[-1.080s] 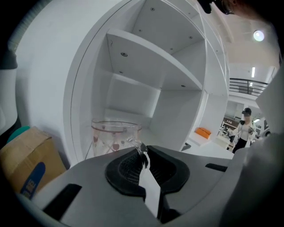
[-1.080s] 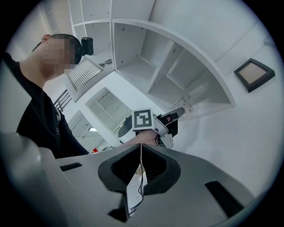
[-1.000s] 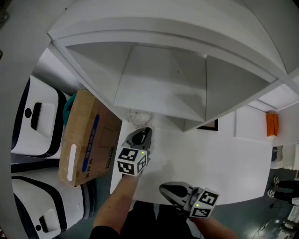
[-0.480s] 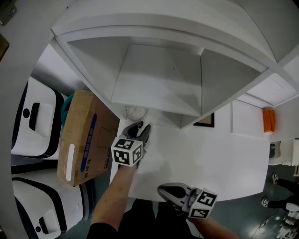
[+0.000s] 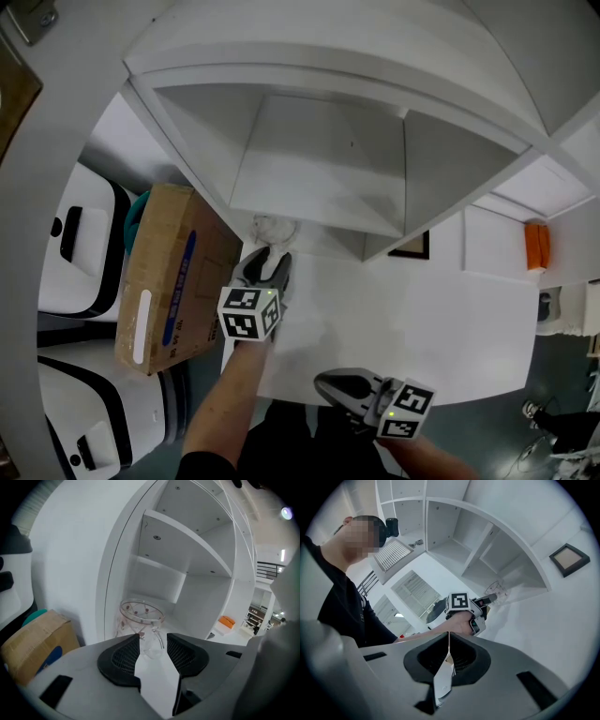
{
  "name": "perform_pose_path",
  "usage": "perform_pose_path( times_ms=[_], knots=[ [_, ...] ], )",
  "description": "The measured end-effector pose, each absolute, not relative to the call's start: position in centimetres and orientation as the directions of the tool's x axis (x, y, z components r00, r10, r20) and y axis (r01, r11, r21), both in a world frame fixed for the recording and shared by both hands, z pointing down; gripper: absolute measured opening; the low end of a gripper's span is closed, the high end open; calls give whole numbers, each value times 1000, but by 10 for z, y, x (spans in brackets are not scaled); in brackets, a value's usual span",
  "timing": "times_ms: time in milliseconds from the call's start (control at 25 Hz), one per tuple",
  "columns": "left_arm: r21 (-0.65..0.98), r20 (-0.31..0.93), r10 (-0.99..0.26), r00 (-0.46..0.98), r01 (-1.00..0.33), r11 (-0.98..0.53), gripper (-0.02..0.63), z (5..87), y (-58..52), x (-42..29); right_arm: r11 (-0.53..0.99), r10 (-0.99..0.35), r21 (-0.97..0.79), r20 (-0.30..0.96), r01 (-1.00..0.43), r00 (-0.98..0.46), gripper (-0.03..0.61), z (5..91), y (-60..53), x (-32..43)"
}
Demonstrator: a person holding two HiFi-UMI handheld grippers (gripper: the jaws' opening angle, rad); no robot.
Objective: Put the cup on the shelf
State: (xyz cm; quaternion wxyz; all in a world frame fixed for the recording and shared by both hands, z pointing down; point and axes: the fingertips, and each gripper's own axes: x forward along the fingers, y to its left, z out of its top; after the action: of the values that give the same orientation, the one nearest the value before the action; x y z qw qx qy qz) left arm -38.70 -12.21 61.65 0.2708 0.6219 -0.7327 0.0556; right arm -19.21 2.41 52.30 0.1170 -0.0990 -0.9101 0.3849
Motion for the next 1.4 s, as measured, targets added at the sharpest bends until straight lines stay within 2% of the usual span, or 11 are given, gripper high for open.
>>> perform_pose_path(
  times_ms=[360, 800, 1120, 1400],
  knots=[
    [264, 490, -865, -102, -929, 259, 187, 616, -144, -403, 695, 274, -715, 164, 77, -948, 17, 512, 18, -192],
    [247, 506, -859, -70, -943, 222, 176, 614, -184, -406, 691, 263, -719, 158, 72, -952, 17, 502, 5, -195],
    [110, 423, -894, -150, -970, 215, 178, 575, -173, -399, 702, 264, -706, 139, 91, -955, 17, 487, -5, -194],
    [123, 387, -912, -134, -973, 196, 147, 529, -123, -363, 733, 270, -668, 106, 133, -957, 17, 451, -4, -187]
  ],
)
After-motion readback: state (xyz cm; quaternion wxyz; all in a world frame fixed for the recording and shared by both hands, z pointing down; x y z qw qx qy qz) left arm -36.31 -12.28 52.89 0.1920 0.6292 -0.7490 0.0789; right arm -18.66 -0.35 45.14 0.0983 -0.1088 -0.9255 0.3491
